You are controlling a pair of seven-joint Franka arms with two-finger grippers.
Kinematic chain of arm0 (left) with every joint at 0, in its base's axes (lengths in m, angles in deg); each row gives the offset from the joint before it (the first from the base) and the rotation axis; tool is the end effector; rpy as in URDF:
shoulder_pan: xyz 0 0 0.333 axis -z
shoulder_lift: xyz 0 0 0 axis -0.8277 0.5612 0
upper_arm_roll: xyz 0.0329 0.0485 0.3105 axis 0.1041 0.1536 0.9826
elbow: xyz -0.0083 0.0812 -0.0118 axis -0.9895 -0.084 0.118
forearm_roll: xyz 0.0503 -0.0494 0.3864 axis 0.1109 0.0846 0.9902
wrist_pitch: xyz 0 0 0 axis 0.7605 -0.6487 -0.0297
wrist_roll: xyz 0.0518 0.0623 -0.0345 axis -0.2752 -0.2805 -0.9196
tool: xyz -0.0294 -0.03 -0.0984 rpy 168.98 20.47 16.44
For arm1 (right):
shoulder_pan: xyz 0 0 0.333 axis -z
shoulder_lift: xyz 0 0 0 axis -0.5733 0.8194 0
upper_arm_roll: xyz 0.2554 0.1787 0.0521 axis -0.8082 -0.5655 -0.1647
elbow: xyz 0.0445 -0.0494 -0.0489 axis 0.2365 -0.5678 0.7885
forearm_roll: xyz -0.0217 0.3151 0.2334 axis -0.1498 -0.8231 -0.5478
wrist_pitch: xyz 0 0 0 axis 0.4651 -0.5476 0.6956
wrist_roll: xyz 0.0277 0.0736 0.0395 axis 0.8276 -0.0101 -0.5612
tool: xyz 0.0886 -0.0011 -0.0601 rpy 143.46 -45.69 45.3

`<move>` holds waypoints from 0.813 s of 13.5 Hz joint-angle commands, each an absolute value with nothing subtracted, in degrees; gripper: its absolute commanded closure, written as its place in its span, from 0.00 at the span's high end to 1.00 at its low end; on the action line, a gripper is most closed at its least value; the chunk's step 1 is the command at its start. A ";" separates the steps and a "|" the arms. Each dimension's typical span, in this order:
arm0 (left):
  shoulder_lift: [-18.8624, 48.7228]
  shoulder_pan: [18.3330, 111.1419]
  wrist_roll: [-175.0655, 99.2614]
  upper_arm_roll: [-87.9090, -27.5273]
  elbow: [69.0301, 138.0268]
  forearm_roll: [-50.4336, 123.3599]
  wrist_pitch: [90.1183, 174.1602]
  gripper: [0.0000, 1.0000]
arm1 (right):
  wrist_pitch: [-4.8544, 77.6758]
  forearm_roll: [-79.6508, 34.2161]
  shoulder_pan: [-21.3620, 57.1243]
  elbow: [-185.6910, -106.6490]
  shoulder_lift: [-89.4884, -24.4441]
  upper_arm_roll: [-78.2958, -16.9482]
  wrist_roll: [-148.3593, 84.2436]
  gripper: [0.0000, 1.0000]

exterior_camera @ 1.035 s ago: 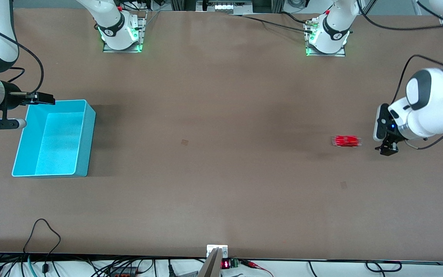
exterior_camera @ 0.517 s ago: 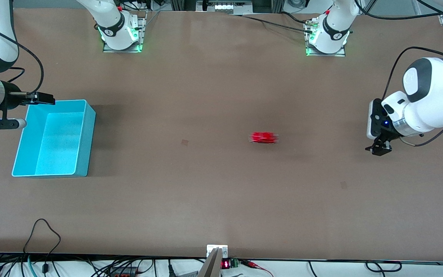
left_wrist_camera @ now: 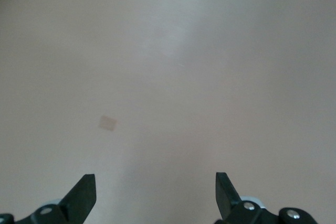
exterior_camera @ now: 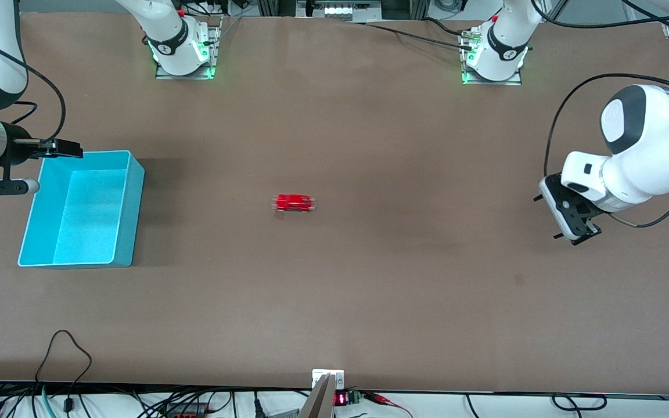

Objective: Wind red beetle toy and store in blue box
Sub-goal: 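Withdraw the left gripper while the released car rolls toward the box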

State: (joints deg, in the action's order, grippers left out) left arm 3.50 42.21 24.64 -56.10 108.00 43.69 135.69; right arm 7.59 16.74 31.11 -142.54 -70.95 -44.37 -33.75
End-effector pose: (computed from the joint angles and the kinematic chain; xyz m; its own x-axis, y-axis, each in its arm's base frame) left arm 0.6259 -0.0231 0.4131 0.5332 -0.8392 0.1074 -0.8448 -0.5349 0.0146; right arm 0.5741 -0.0485 0.4854 0.9485 0.0286 -0.3156 0.0404 -0.9987 0.0309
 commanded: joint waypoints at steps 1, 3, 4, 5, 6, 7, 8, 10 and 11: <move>4.69 42.86 8.76 -55.65 101.74 45.88 136.70 1.00 | 6.84 15.89 31.64 -142.16 -70.85 -44.46 -33.88 1.00; 4.43 43.55 -2.74 -53.64 99.10 46.51 134.61 1.00 | 6.84 15.89 31.64 -142.16 -70.85 -44.46 -33.88 1.00; 4.25 45.21 -8.45 -51.37 97.61 46.34 131.29 1.00 | 6.92 15.89 31.64 -142.16 -70.85 -44.46 -33.88 1.00; 4.25 47.40 -14.17 -48.82 95.59 46.33 127.43 1.00 | 7.01 15.80 31.64 -142.16 -70.85 -44.46 -33.88 1.00; 4.08 49.25 -19.88 -46.80 93.75 46.33 123.65 1.00 | 7.01 15.80 31.55 -142.16 -70.85 -44.54 -33.88 1.00; 3.90 50.32 -25.51 -45.38 91.81 46.16 120.30 1.00 | 7.10 15.62 31.46 -142.16 -70.85 -44.55 -33.88 1.00; 3.38 50.41 -28.78 -44.41 90.05 45.90 117.57 1.00 | 6.92 15.27 31.29 -142.16 -70.85 -44.55 -33.88 1.00; 3.20 52.34 -30.22 -41.00 85.93 44.06 112.47 1.00 | 6.49 14.39 30.76 -142.42 -70.94 -44.63 -33.79 1.00; 2.93 52.52 -30.39 -39.50 85.21 41.70 111.05 1.00 | 6.40 14.31 30.76 -142.86 -70.85 -44.81 -33.88 1.00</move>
State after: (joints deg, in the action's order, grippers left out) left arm 2.96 50.65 -28.66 -43.28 88.68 44.53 115.16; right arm 7.27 15.22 30.96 -142.58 -70.91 -44.53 -33.75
